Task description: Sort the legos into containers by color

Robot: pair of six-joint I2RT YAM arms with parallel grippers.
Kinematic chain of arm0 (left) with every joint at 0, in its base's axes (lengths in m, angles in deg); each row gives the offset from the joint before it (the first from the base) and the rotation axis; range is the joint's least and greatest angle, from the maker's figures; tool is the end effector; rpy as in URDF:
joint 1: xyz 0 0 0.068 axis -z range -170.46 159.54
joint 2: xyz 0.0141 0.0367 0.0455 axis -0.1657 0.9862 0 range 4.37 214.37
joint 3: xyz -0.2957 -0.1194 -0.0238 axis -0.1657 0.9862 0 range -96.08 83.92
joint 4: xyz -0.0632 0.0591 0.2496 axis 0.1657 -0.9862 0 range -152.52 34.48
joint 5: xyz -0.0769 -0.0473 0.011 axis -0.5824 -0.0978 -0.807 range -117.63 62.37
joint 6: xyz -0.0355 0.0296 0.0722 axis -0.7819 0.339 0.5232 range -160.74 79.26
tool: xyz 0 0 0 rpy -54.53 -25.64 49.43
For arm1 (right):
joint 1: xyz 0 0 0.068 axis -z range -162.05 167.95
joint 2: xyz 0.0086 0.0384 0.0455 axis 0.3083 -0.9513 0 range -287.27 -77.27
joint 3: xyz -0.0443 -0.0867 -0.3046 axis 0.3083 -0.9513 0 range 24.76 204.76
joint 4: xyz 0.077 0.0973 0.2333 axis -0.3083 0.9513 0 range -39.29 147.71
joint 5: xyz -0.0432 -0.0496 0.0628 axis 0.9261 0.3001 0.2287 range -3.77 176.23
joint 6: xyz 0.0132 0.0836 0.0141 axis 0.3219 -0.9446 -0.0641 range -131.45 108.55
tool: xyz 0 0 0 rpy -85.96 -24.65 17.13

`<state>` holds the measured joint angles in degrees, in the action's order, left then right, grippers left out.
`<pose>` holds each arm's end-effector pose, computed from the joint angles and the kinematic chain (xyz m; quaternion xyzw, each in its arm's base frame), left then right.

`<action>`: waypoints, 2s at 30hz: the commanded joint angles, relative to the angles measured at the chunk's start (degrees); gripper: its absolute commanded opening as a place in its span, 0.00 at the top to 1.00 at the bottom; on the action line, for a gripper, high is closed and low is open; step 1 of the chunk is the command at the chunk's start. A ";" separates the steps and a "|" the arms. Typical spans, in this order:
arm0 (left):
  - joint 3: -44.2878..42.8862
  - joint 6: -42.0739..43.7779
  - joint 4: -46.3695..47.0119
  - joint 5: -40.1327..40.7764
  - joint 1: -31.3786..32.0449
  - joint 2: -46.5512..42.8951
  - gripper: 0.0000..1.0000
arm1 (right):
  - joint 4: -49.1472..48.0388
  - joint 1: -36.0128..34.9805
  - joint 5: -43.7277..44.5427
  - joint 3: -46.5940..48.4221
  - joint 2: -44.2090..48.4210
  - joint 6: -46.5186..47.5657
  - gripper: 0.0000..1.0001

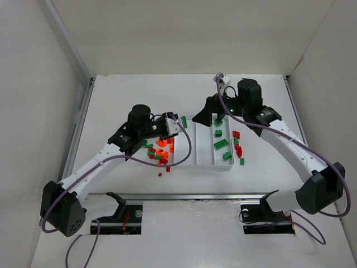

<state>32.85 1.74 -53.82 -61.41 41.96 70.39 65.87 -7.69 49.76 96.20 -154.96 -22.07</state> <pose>0.2149 -0.1863 0.3615 0.5993 0.4859 -0.1748 0.6117 0.2799 0.1843 0.4021 -0.2774 0.7549 0.4122 0.4282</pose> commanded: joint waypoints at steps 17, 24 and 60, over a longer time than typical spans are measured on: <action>-2.02 -2.75 7.62 -4.54 3.96 -1.42 1.00 | -6.28 -3.35 -9.32 4.50 -7.12 -7.85 0.08; -2.54 -4.16 8.15 -3.23 3.96 -1.94 1.00 | -6.28 -3.35 -11.16 5.03 -8.88 -8.37 0.37; -3.07 -7.32 5.60 3.02 1.85 2.98 1.00 | 9.62 9.65 28.49 -3.84 -7.48 -1.61 1.00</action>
<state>32.39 -5.04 -49.47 -58.42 43.93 73.36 69.03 1.49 55.94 93.66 -163.77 -27.07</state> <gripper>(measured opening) 0.326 0.440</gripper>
